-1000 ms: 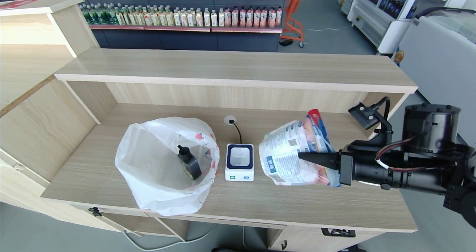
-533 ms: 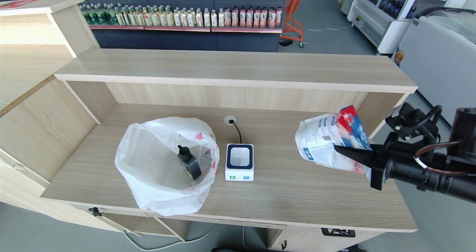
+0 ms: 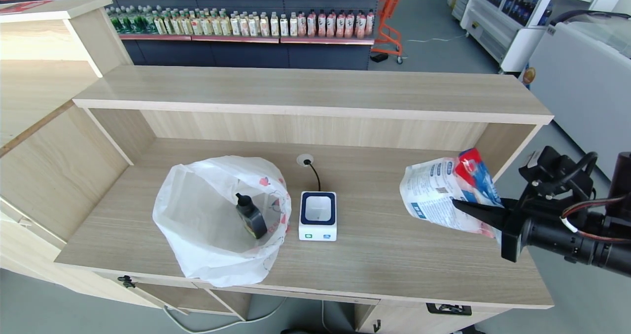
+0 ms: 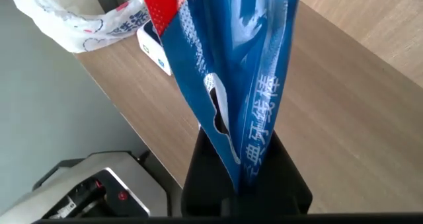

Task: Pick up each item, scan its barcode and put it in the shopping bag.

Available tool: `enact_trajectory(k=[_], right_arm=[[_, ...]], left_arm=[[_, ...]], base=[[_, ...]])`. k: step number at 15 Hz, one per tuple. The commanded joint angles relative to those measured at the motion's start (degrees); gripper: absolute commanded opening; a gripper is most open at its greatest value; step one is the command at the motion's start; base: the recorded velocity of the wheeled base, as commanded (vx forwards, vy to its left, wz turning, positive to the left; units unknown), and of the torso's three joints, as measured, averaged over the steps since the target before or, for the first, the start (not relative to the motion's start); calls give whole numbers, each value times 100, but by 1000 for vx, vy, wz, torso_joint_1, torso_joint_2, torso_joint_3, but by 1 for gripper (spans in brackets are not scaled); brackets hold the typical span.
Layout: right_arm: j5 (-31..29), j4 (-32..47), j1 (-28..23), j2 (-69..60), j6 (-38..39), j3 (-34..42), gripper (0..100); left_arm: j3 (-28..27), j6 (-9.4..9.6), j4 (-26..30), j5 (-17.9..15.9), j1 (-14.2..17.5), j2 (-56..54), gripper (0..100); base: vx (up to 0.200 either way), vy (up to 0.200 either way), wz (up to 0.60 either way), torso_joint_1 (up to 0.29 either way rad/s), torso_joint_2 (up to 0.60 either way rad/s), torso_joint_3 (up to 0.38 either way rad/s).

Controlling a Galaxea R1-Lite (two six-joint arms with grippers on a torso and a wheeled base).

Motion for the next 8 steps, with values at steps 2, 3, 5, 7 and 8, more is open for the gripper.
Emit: enact_trajectory(k=[2, 3, 5, 7, 8], right_arm=[[34, 1, 2, 109, 23, -33, 0], [34, 1, 2, 162, 41, -33, 0], [52, -7, 11, 259, 94, -33, 0], [52, -25, 2, 426, 138, -86, 0], [52, -25, -33, 540, 138, -156, 0]], left_arm=[[0, 8, 0, 11, -2, -2, 100], [0, 8, 0, 2, -2, -2, 100], [0, 8, 0, 11, -2, -2, 100], [0, 8, 0, 2, -2, -2, 100], [0, 8, 0, 2, -2, -2, 100]], base=[[0, 200, 0, -5, -7, 5], [0, 200, 0, 17, 12, -2], [0, 200, 0, 7, -2, 0], [0, 200, 0, 0, 5, 0], [0, 200, 0, -2, 2, 2]])
